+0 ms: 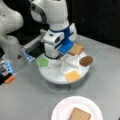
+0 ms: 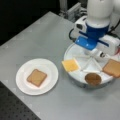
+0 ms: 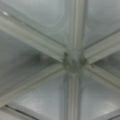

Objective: Ingredient selection for cheeseburger or sandwich

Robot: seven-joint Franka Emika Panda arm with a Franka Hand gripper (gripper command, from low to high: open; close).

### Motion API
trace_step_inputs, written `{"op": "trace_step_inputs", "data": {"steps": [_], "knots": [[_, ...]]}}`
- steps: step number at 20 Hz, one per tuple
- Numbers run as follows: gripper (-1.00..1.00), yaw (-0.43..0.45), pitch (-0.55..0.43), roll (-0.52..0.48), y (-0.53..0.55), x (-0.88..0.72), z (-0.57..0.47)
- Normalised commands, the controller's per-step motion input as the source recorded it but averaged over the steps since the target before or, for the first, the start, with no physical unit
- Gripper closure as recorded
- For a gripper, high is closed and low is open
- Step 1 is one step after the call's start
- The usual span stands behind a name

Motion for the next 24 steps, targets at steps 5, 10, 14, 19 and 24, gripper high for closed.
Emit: {"op": "trace_step_inputs", "data": {"steps": [5,10,14,19,24], "knots": [[-1.00,0.149,-0.130,-0.105,-0.07,-0.09,-0.26],[-1.00,0.185,-0.126,-0.120,-0.07,-0.09,-0.19],[-1.00,0.189,-0.110,-0.130,-0.01,-0.07,-0.09],[-1.00,0.200,-0.104,-0.134,0.02,-0.07,-0.09],[-1.00,0.210,-0.119,-0.125,0.01,-0.08,-0.13]]}}
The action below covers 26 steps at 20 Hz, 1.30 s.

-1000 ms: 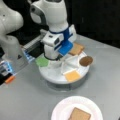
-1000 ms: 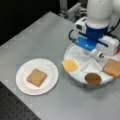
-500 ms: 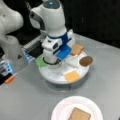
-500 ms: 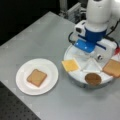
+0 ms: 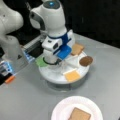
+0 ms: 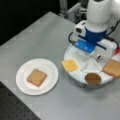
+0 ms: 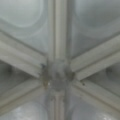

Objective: Ingredient selection for cheeseburger or sandwich

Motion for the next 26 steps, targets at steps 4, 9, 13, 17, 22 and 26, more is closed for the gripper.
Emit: {"op": "trace_step_inputs", "data": {"steps": [4,9,13,17,22,26], "knots": [[-1.00,0.215,-0.129,-0.110,0.00,-0.10,-0.15],[-1.00,0.217,-0.126,-0.110,0.01,-0.10,-0.12],[-1.00,0.221,-0.125,-0.121,0.02,-0.07,-0.10],[-1.00,0.225,-0.126,-0.136,0.03,-0.08,-0.12],[-1.00,0.226,-0.125,-0.129,0.04,-0.09,-0.14],[-1.00,0.221,-0.119,-0.108,0.03,-0.12,-0.12]]}}
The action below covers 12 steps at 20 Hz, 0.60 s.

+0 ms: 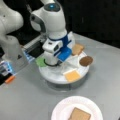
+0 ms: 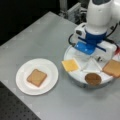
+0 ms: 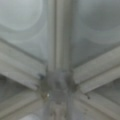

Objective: Ingredient selection for cheeseburger or sandwich

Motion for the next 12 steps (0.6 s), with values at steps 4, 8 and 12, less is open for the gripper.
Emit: {"op": "trace_step_inputs", "data": {"steps": [4,8,12], "knots": [[-1.00,0.225,-0.131,-0.104,0.04,-0.12,-0.12],[-1.00,0.234,-0.140,-0.118,0.04,-0.14,-0.12],[-1.00,0.273,-0.152,-0.142,0.02,-0.17,-0.15]]}}
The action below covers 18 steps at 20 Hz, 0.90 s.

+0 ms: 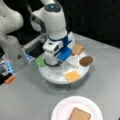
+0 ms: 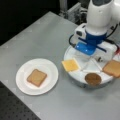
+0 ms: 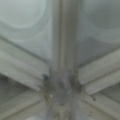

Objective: Ingredient selection for cheeseburger or sandwich

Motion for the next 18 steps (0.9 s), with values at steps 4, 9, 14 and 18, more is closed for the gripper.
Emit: {"op": "trace_step_inputs", "data": {"steps": [4,9,14,18], "knots": [[-1.00,0.339,-0.137,-0.133,0.00,-0.21,-0.14],[-1.00,0.280,-0.157,-0.118,-0.03,-0.21,-0.13],[-1.00,0.236,-0.175,-0.112,-0.05,-0.21,-0.12],[-1.00,0.218,-0.192,-0.127,-0.09,-0.21,-0.13]]}}
